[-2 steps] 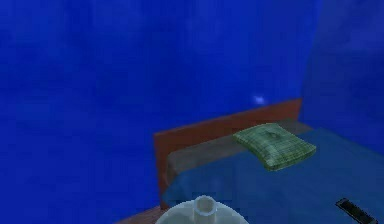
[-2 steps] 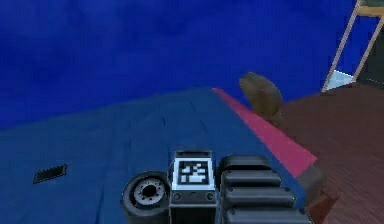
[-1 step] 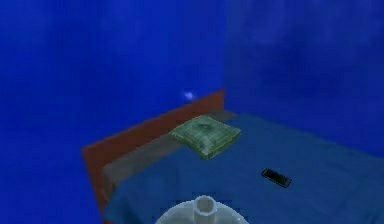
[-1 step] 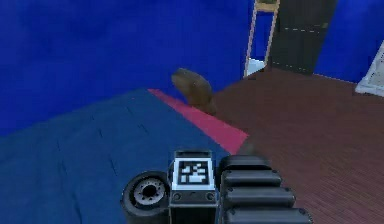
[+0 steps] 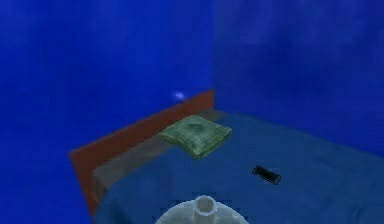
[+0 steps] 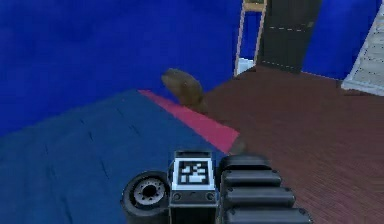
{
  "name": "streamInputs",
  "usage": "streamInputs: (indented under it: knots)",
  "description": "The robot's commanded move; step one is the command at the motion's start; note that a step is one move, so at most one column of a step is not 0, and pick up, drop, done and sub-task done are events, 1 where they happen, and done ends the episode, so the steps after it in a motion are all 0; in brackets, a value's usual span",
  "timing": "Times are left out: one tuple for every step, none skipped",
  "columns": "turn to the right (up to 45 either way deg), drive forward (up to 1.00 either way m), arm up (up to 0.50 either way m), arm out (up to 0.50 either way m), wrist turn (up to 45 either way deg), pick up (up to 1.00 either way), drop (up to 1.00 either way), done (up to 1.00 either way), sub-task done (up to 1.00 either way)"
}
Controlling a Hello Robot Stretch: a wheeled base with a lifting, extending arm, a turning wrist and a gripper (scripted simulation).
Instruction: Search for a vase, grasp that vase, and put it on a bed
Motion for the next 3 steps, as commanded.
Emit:
streamInputs:
  knots:
    - [-45.0,0.00,0.00,0.00,0.0,0.00,0.00,0.00,0.00]
    - [-39.0,0.00,0.00,0.00,0.0,0.00,0.00,0.00,0.00]
    - [33.0,0.00,0.00,0.00,0.0,0.00,0.00,0.00,0.00]
